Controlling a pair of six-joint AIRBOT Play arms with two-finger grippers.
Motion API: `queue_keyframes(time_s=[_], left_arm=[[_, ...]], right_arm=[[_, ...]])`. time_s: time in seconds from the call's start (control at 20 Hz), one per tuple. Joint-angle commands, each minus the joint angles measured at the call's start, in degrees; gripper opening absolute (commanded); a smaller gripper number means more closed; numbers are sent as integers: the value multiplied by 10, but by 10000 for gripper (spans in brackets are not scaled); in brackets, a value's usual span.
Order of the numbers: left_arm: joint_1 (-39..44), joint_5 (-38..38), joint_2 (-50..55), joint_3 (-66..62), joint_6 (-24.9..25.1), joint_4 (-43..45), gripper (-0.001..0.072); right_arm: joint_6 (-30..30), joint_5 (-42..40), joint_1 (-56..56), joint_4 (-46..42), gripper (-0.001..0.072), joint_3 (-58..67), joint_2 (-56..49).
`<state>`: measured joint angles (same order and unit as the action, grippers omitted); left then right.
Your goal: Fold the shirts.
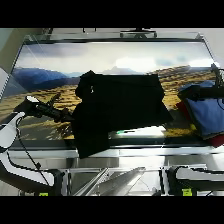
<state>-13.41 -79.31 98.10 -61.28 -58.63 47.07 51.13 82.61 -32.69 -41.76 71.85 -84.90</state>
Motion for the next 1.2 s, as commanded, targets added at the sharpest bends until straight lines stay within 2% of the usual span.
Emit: queue_keyframes(time_s=[0.0,0.4,1.0,1.05,1.1,1.15], left_arm=[[1,-34,4,-30,0,-36,25],[0,-63,4,-30,0,-42,26],[0,-66,-1,-30,1,-50,26],[0,-66,-4,-30,1,-50,26],[0,-66,-8,-30,1,-50,26],[0,-66,-13,-30,1,-50,26]], right_arm=[[20,4,1,-71,393,-12,-24],[12,-6,1,-125,382,-60,-110],[12,-20,73,-125,352,-73,-170],[12,-15,76,-124,264,-73,-170],[13,-10,78,-121,103,-73,-170],[14,-7,78,-114,81,-73,-169]])
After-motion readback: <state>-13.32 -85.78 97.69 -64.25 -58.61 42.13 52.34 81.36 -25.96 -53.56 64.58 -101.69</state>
